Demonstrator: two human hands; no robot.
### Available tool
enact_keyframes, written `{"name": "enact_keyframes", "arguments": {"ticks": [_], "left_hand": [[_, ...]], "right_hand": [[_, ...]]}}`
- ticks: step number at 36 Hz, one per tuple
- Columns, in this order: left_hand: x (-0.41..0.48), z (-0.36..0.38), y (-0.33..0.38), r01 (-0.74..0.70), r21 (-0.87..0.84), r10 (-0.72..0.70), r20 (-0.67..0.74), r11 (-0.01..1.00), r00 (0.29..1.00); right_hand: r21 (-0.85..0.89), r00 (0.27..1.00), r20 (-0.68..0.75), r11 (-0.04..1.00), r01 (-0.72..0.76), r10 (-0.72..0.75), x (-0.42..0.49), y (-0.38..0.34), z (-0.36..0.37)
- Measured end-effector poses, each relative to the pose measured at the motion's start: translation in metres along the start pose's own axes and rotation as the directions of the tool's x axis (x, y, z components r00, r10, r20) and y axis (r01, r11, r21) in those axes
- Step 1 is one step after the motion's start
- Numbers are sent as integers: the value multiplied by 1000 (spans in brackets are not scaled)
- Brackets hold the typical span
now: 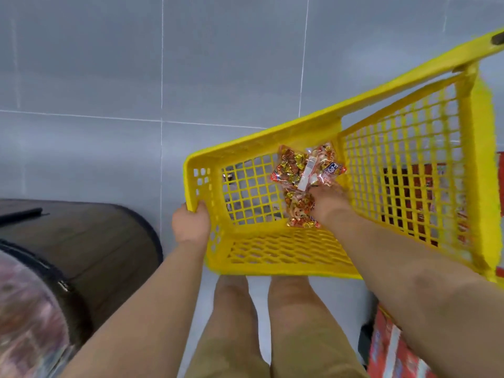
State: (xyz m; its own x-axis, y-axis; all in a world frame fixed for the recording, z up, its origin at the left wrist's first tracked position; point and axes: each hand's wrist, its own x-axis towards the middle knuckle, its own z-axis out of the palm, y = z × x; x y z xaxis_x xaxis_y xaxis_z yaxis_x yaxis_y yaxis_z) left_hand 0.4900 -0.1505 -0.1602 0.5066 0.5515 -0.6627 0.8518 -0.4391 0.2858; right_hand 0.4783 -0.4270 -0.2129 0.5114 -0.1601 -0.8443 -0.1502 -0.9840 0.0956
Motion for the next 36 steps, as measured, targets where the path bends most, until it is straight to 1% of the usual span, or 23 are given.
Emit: {"name": "enact_keyframes", "arguments": {"ticks": [6, 8, 10, 12, 14, 15, 16, 17, 18, 19, 21, 22, 24, 26, 27, 28, 29, 30, 31, 32, 34, 35, 36], "left_hand": [[-3, -2, 3, -27, 18, 27, -5, 999, 1000], [-5, -4, 5, -16, -1, 16, 12, 1000, 1000], [-9, -7, 7, -19, -27, 20, 41, 999, 999], [-15, -11, 13, -94, -55, 95, 22, 994, 995], [-29, -15, 21, -282, -73, 274, -107, 957, 956], [-37, -17, 27, -394, -69, 379, -167, 917, 910], [-46, -17, 33, -484, -75, 464, -189, 872, 865], [-54, -15, 38, -531, -133, 512, -155, 837, 845], [-61, -12, 42, -519, -244, 520, -66, 819, 851], [-67, -10, 46, -437, -382, 493, 58, 814, 868], [-75, -5, 50, -137, -586, 381, 317, 799, 868], [-75, -3, 50, -16, -611, 332, 409, 792, 850], [-71, -1, 44, 103, -613, 285, 501, 783, 817], [-64, 0, 37, 171, -603, 238, 538, 779, 809], [-60, 2, 33, 178, -584, 212, 536, 792, 817], [-55, 3, 28, 178, -559, 184, 529, 810, 828], [-51, 4, 24, 175, -530, 154, 519, 829, 841], [-47, 5, 20, 176, -501, 123, 508, 848, 853], [-44, 6, 16, 177, -474, 95, 496, 862, 863], [-41, 7, 12, 177, -455, 73, 481, 873, 874], [-36, 9, 8, 162, -429, 52, 446, 888, 894], [-34, 10, 6, 150, -423, 51, 428, 894, 903], [-33, 11, 5, 137, -424, 56, 413, 895, 909]], "right_hand": [[-240, 992, 123, 970, 41, -11, 8, -7, -6], [-271, 985, 165, 959, 85, -40, 4, -7, -14], [-221, 985, 143, 967, 129, -99, -4, -4, -26], [-37, 983, 92, 986, 161, -157, -19, -2, -40], [262, 982, 26, 949, 176, -190, -41, -1, -53], [439, 980, -5, 880, 179, -197, -53, -2, -59], [614, 978, -19, 770, 175, -207, -65, -3, -64], [753, 972, -8, 638, 161, -236, -75, -6, -68], [856, 960, 16, 500, 131, -278, -82, -10, -69], [922, 947, 38, 377, 90, -320, -87, -15, -68], [985, 920, 89, 169, -25, -383, -93, -27, -63], [991, 911, 117, 104, -83, -396, -94, -32, -60], [986, 902, 162, 92, -137, -400, -91, -37, -54], [986, 902, 168, 78, -149, -398, -80, -37, -49], [988, 923, 157, 46, -150, -353, -71, -36, -47], [990, 962, 143, 40, -138, -232, -58, -36, -45], [989, 990, 130, 81, -126, -59, -43, -34, -41], [983, 987, 97, 145, -115, 131, -26, -31, -36], [975, 959, 52, 196, -109, 279, -11, -29, -33], [966, 932, 36, 226, -125, 361, 5, -27, -30], [951, 905, 88, 234, -200, 417, 29, -28, -26], [935, 893, 106, 263, -240, 437, 39, -29, -25], [906, 885, 108, 321, -275, 452, 46, -31, -24]]}}
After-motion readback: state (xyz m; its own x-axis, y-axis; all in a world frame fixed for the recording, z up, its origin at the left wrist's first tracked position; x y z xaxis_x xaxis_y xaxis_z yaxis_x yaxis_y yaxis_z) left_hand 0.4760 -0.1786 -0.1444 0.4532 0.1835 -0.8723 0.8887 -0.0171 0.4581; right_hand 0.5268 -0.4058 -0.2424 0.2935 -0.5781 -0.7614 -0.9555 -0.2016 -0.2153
